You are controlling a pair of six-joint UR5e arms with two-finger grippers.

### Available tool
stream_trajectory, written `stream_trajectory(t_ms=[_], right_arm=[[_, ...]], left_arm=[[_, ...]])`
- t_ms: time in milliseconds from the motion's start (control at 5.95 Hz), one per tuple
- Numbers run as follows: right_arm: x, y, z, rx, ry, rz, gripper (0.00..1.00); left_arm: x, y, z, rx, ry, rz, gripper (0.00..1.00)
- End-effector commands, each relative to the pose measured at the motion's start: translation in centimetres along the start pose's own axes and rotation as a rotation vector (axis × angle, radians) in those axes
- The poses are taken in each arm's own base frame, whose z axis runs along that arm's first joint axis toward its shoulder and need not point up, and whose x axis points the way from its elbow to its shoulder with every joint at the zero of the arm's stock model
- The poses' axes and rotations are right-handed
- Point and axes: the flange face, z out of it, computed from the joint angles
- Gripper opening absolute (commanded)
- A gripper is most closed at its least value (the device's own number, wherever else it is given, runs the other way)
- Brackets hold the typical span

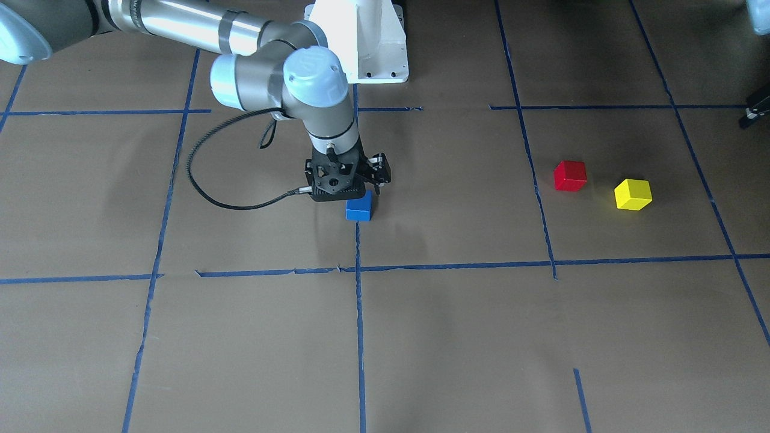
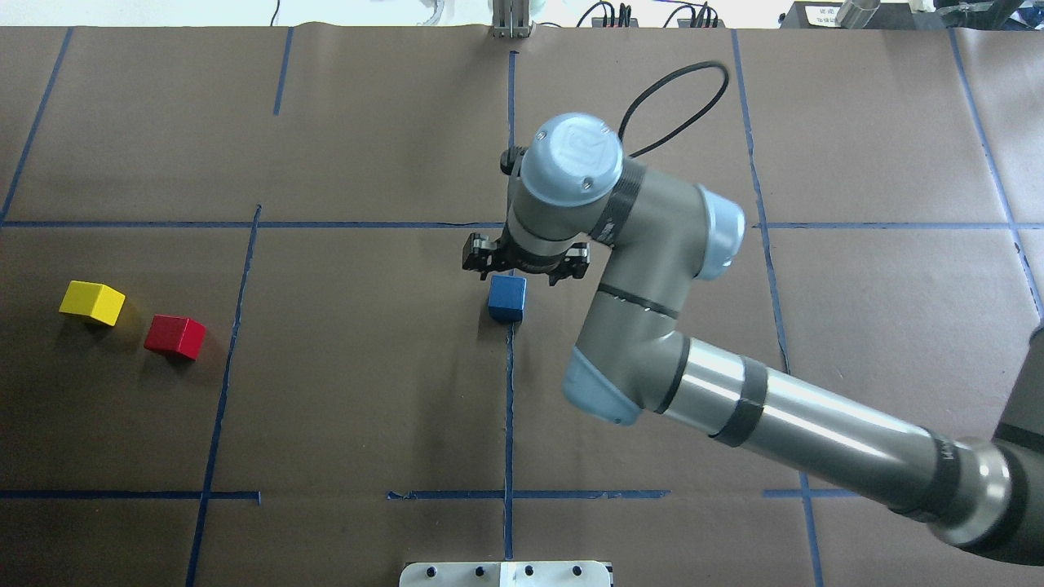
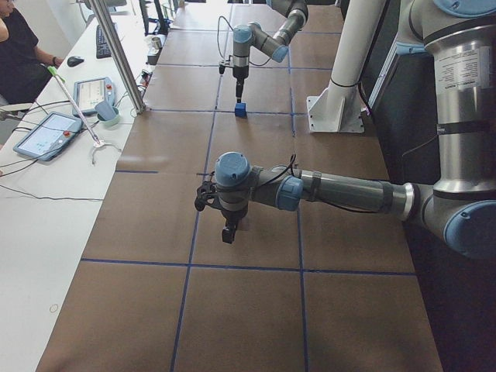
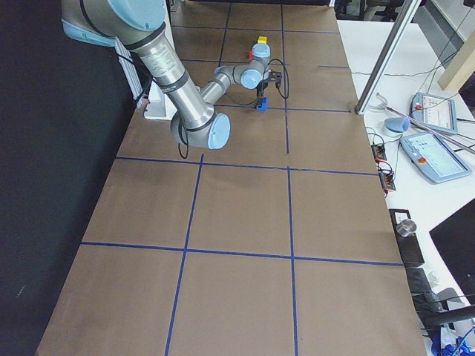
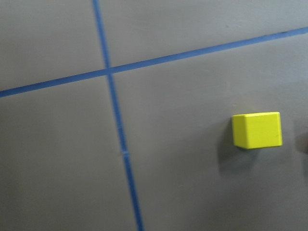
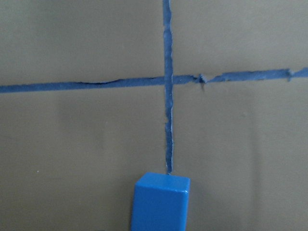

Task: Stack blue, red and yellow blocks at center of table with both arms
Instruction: 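Open and raise the right gripper while the left gripper reaches the red cube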

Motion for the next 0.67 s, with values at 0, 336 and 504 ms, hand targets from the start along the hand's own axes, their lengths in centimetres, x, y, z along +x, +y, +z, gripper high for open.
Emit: stream_trajectory(t_ms=[0,336,504], right_arm=[[9.9,-1.4,-10.0,0.018,-0.078,-0.009,1.00],[17.1,-1.9,-10.5,0.013,-0.038,-0.071,1.00],[17.4,-2.0,-10.0,0.013,-0.028,-0.090,1.00]], left_arm=[[8.9,-2.6,4.0,0.029,0.082,-0.083,1.00],[19.8,-4.0,10.6,0.064,0.025,-0.147,0.99],[21.8,-3.2,12.3,0.035,0.028,-0.133,0.99]])
